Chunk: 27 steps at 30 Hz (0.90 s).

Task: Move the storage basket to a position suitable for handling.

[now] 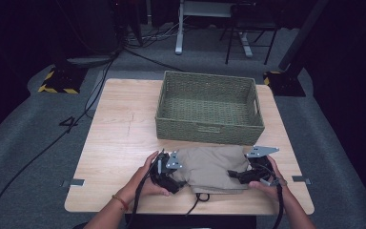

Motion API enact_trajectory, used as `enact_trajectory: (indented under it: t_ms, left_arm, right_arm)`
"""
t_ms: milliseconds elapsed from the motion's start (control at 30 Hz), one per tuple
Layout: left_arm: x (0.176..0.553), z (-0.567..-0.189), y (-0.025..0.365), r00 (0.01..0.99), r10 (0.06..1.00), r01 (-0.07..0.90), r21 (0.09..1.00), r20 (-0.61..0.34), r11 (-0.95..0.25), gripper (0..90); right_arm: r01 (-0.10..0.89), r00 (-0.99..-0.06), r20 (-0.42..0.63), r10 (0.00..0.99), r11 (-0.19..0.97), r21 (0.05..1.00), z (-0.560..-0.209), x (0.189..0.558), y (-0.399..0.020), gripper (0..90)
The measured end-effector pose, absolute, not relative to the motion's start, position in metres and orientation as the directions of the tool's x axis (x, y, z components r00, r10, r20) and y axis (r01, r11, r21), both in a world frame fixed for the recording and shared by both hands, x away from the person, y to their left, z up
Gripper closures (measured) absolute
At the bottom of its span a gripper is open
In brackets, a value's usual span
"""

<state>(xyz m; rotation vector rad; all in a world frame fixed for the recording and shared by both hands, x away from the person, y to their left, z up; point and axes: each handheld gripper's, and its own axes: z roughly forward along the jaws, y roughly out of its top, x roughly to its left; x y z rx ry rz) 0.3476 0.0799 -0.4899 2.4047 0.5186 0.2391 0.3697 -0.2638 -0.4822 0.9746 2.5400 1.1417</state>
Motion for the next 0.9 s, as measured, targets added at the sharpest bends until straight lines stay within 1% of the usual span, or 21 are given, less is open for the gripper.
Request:
enact_trajectory:
  t_ms: [67,100,133,167,233,267,333,400,467,600,667,733,767,833,867,900]
  left_arm:
    - [0.345,-0.493,0.076,0.903,0.425,0.299,0.620,0.062,-0.725,7.0]
    - [0.346,-0.496,0.074,0.903,0.426,0.304,0.612,0.059,-0.730,4.6]
    - [0.346,-0.496,0.074,0.902,0.427,0.305,0.613,0.059,-0.729,1.2]
    - [0.347,-0.498,0.074,0.902,0.429,0.306,0.622,0.052,-0.720,0.2]
    - [0.348,-0.499,0.074,0.901,0.432,0.314,0.627,0.040,-0.713,0.1]
    - [0.349,-0.499,0.074,0.900,0.434,0.321,0.630,0.028,-0.707,0.1]
    - [0.353,-0.501,0.075,0.899,0.439,0.342,0.635,-0.006,-0.692,0.2]
    - [0.355,-0.502,0.074,0.898,0.440,0.351,0.641,-0.022,-0.683,0.2]
    - [0.356,-0.503,0.072,0.893,0.449,0.356,0.642,-0.020,-0.679,0.4]
    - [0.356,-0.502,0.067,0.889,0.457,0.362,0.646,-0.023,-0.672,1.1]
    - [0.355,-0.501,0.066,0.894,0.447,0.350,0.657,-0.022,-0.668,8.2]
    - [0.354,-0.500,0.064,0.899,0.438,0.337,0.673,-0.021,-0.659,18.8]
    - [0.353,-0.500,0.062,0.900,0.435,0.333,0.678,-0.021,-0.655,24.0]
    - [0.353,-0.499,0.062,0.904,0.427,0.331,0.679,-0.027,-0.656,32.7]
    - [0.353,-0.499,0.062,0.904,0.427,0.331,0.679,-0.027,-0.656,36.9]
    - [0.353,-0.498,0.061,0.907,0.420,0.325,0.685,-0.030,-0.652,42.0]
  right_arm:
    - [0.492,-0.765,0.086,0.638,0.494,0.717,-0.485,0.368,-0.261,13.0]
    - [0.495,-0.762,0.082,0.642,0.496,0.714,-0.486,0.367,-0.259,11.8]
    - [0.493,-0.760,0.074,0.646,0.499,0.713,-0.487,0.366,-0.257,10.3]
    - [0.489,-0.761,0.067,0.645,0.503,0.712,-0.488,0.366,-0.256,8.9]
    - [0.486,-0.763,0.057,0.644,0.513,0.707,-0.489,0.367,-0.256,4.6]
    - [0.489,-0.761,0.056,0.646,0.514,0.705,-0.489,0.367,-0.256,3.9]
    - [0.493,-0.758,0.056,0.650,0.515,0.701,-0.490,0.368,-0.258,0.2]
    - [0.510,-0.759,0.086,0.646,0.506,0.696,-0.493,0.371,-0.260,0.4]
    - [0.552,-0.749,0.156,0.644,0.475,0.686,-0.498,0.377,-0.262,0.1]
    - [0.543,-0.751,0.145,0.644,0.478,0.690,-0.499,0.377,-0.259,1.0]
    - [0.538,-0.761,0.141,0.633,0.494,0.684,-0.497,0.377,-0.257,5.5]
    - [0.531,-0.772,0.147,0.618,0.501,0.684,-0.496,0.377,-0.257,11.8]
    - [0.529,-0.778,0.159,0.608,0.498,0.687,-0.495,0.377,-0.256,18.3]
    - [0.534,-0.783,0.182,0.594,0.493,0.687,-0.494,0.377,-0.254,28.7]
    - [0.534,-0.783,0.182,0.594,0.493,0.687,-0.494,0.377,-0.254,28.7]
    - [0.538,-0.788,0.209,0.579,0.482,0.691,-0.494,0.377,-0.254,38.5]
